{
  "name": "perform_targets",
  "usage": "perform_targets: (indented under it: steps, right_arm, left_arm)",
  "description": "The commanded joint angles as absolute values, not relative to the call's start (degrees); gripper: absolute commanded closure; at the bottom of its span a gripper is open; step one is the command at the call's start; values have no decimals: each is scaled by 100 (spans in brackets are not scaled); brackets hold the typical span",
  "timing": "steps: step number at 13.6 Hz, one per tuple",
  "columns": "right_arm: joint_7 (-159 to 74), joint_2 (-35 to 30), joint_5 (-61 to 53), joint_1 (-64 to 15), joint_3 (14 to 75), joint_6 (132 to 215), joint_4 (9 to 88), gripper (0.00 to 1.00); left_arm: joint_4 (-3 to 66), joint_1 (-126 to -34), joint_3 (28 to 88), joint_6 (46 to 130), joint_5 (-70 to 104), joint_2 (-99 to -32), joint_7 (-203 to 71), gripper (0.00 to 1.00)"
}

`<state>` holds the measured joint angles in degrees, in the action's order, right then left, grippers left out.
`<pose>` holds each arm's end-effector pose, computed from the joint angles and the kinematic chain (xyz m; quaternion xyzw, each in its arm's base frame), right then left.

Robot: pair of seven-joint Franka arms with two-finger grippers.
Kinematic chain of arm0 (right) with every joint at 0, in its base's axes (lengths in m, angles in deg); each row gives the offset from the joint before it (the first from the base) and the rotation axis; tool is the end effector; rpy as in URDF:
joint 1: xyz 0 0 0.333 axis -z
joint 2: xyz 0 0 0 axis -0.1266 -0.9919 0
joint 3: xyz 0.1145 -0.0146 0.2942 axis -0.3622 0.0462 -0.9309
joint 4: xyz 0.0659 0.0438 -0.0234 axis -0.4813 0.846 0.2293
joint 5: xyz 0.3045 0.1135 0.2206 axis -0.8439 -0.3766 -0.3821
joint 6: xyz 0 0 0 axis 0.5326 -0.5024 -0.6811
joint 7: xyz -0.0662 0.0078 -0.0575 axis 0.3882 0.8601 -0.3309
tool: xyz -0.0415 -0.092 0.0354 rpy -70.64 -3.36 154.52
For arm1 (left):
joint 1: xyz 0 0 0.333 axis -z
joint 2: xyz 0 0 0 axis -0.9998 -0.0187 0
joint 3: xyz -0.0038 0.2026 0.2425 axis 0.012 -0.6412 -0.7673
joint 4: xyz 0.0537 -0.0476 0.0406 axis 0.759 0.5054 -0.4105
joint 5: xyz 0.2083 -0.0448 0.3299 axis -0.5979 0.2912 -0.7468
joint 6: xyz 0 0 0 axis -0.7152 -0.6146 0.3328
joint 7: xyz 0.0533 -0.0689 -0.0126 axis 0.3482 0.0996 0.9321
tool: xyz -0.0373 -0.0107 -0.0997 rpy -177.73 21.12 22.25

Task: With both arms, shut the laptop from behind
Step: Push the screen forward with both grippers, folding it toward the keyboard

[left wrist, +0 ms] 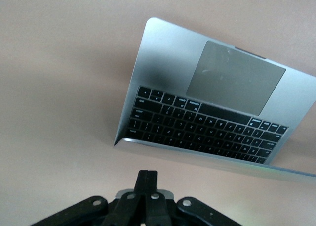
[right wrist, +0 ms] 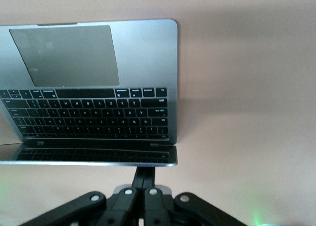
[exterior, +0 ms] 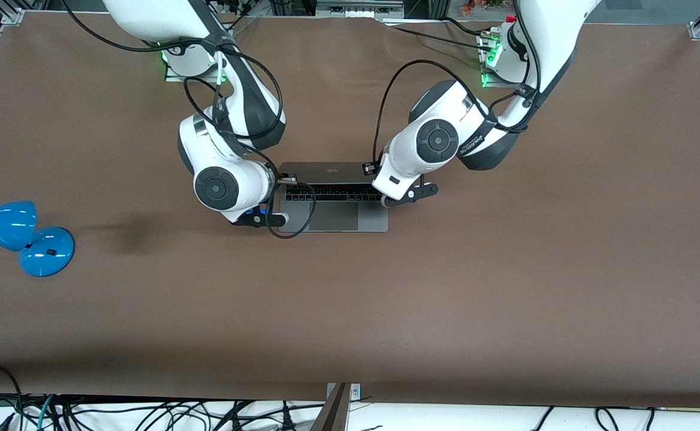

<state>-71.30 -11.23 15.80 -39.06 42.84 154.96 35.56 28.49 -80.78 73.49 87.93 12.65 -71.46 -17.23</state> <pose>0.5689 0.3404 0.3182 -0.9750 0.0097 0.2195 0.0320 0.5160 -0.4101 0.3208 0.9683 0.1621 -0.1714 0.0817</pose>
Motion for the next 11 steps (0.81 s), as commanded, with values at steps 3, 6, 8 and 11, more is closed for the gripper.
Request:
perform_targets:
  steps: [3,6,8,11]
  right_arm:
    - [-6951,-1294,1633,-3900,4347,15597,3315,100]
    - [-6951,-1400,1633,-3900,4347,15606,3200,100]
    - [-6960,-1479,1633,-3900,4364,15606,3113,100]
    - [-6969,-1541,1633,-3900,4391,15641,3086,100]
  left_arm:
    - [2368,-7917,7302,8736,791,-7627,-1402,100]
    - [2307,-7917,7293,8771,730,-7715,-1402,100]
    - [2263,-7917,7293,8771,729,-7786,-1402,100]
    - [2210,-7917,7285,8771,712,-7847,-1411,100]
